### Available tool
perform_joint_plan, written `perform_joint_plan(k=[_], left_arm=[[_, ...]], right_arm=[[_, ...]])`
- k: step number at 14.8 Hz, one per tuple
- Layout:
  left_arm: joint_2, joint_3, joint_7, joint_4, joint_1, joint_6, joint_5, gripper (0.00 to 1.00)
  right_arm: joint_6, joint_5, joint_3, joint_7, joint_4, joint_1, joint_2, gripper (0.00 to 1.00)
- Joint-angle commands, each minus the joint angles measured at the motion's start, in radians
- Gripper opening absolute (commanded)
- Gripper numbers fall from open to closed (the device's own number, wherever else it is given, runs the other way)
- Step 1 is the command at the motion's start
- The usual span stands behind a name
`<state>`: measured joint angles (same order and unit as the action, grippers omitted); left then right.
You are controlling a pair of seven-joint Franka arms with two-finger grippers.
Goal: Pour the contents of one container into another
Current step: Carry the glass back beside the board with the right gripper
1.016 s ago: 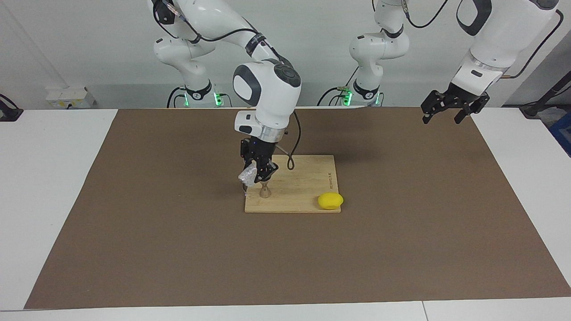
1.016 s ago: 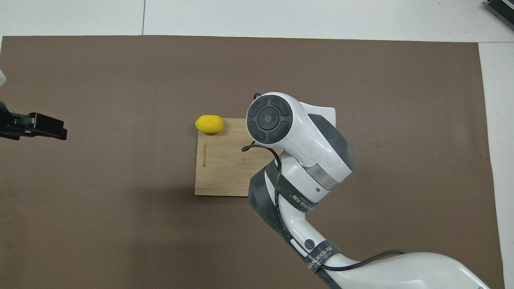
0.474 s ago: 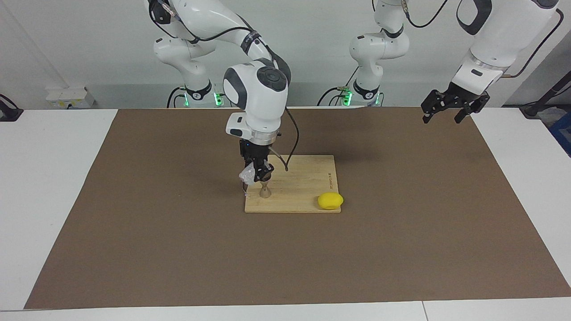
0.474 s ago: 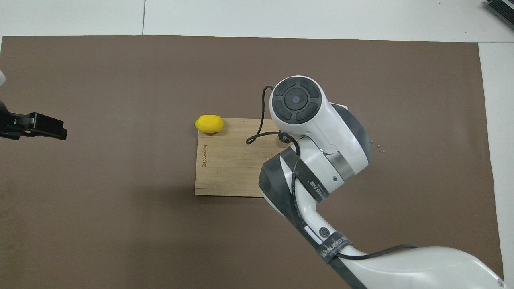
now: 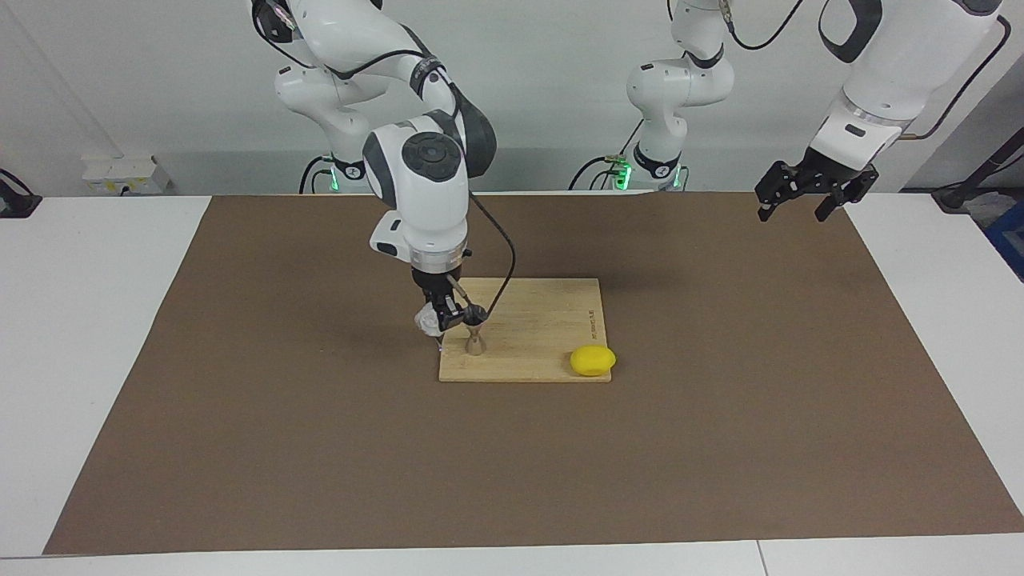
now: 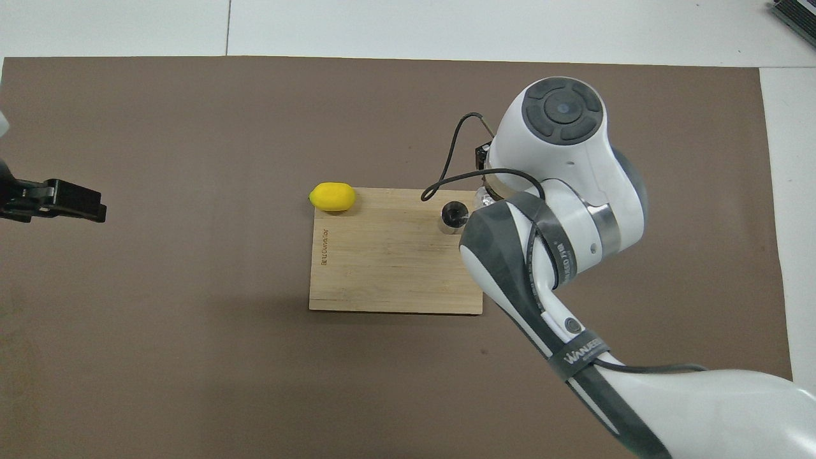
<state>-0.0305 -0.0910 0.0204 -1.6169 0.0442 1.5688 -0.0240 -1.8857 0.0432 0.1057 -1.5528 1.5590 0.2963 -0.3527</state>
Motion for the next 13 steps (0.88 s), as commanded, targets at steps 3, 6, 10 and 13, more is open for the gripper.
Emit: perform_joint_plan(k=[3,6,10,13], left_arm=[[-0.029,-0.003,0.003,-0.029,0.003,-0.003,0.015,1.0],[-0.029,-0.003,0.003,-0.029,0.003,-0.003,0.016,1.0],[-0.029,-0.003,0.003,-0.031,0.003,-0.003,0.015,1.0],[-0.029,-0.003,0.003,-0.029,0.003,-0.004,0.016,1.0]], right_arm=[[-0.053,-0.312,0.009,0.161,0.1,-0.191,0.03,0.0],[-0.091,-0.494,0.009,0.372,0.243,-0.31,0.055,0.0],[-0.155,-0.632,0.008,0.6,0.383,-0.42,0.066,0.0],[-0.155,-0.686,0.008,0.698,0.414,-0.469,0.046,0.0]])
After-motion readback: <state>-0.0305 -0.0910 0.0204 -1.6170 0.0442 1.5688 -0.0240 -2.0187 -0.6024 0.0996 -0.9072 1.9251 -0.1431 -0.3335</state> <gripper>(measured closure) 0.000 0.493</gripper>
